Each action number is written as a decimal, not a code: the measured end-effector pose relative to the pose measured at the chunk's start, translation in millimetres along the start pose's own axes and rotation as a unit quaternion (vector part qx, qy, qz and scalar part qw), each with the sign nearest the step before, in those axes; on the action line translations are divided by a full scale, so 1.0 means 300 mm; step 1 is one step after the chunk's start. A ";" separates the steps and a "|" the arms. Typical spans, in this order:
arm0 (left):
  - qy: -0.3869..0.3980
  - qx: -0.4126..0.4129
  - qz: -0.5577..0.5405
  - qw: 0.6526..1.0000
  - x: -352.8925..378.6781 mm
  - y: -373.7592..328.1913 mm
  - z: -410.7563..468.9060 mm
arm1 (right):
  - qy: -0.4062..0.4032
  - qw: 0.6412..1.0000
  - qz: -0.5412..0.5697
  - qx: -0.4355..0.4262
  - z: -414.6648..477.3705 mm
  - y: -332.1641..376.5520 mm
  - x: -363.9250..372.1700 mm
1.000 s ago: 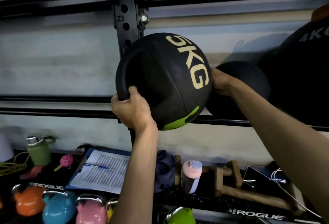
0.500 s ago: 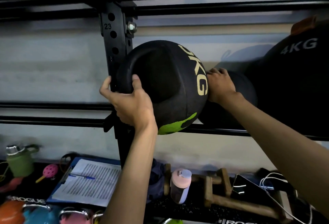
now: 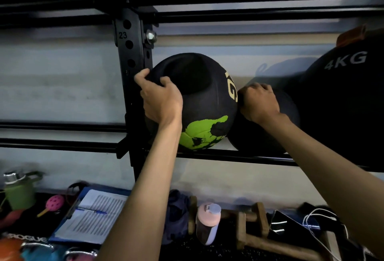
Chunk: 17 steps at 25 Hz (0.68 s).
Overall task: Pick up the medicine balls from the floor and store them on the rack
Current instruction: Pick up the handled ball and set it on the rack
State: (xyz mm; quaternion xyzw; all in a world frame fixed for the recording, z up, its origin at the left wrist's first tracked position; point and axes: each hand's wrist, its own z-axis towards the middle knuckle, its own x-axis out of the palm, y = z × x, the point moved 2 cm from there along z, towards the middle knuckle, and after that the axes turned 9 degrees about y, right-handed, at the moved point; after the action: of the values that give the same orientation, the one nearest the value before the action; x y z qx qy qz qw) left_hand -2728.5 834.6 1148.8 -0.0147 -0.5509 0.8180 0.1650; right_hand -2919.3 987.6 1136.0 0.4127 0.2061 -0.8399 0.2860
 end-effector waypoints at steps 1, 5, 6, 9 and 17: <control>0.009 0.002 0.031 0.999 0.015 -0.005 0.016 | 0.002 1.000 -0.001 -0.002 0.001 -0.004 0.003; 0.029 0.005 0.116 0.993 0.053 -0.015 0.062 | 0.031 0.999 -0.027 -0.025 -0.002 -0.005 0.007; 0.033 0.002 0.125 0.992 0.058 -0.017 0.072 | 0.044 0.998 -0.038 -0.028 -0.001 -0.003 0.010; 0.059 -0.006 0.159 0.985 0.077 -0.041 0.116 | 0.069 0.996 -0.030 -0.042 0.008 -0.007 0.021; 0.118 -0.026 0.208 0.971 0.082 -0.079 0.172 | 0.138 0.989 -0.009 -0.044 -0.002 -0.002 0.012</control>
State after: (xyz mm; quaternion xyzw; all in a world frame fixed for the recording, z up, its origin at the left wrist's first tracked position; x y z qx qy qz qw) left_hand -2756.3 803.5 1194.3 -0.2297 -0.5330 0.8124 0.0552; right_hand -2921.2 987.4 1132.7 0.5098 0.2841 -0.7674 0.2654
